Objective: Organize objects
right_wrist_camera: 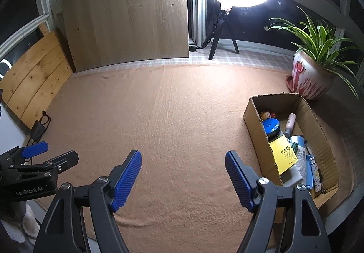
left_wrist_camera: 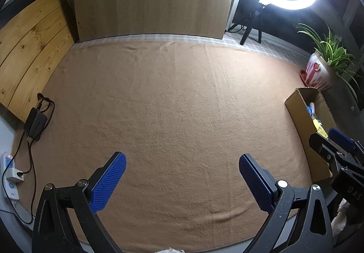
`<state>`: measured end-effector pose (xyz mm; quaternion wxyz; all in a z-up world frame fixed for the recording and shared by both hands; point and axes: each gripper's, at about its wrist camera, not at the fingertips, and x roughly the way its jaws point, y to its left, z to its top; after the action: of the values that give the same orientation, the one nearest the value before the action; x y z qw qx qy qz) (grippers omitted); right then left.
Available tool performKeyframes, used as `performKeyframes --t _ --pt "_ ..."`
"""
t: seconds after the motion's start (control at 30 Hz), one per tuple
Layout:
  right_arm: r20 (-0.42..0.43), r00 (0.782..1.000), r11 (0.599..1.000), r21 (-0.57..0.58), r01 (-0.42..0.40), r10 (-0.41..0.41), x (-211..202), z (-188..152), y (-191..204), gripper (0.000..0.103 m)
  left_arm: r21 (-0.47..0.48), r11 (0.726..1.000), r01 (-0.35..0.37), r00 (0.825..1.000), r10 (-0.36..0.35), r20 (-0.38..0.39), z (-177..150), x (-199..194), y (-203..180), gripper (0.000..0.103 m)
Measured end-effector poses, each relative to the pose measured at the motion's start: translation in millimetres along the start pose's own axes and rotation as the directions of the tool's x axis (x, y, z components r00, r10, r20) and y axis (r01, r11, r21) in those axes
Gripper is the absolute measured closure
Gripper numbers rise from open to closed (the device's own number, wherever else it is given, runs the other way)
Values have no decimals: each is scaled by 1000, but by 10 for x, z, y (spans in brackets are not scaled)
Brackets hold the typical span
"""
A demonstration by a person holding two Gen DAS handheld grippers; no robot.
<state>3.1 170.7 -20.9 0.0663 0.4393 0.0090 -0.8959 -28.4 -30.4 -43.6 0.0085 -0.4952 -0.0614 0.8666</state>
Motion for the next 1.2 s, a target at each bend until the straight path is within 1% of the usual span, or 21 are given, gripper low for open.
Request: performKeyframes --t 0.3,1.2 --pt "1 1000 1000 -5 12 -12 -4 2 16 30 4 1000 7 1000 -7 -5 14 14 -4 2" --pt "-15 1000 1000 -4 4 -4 48 -3 31 30 -6 1000 9 1000 -9 -21 1 63 -18 2"
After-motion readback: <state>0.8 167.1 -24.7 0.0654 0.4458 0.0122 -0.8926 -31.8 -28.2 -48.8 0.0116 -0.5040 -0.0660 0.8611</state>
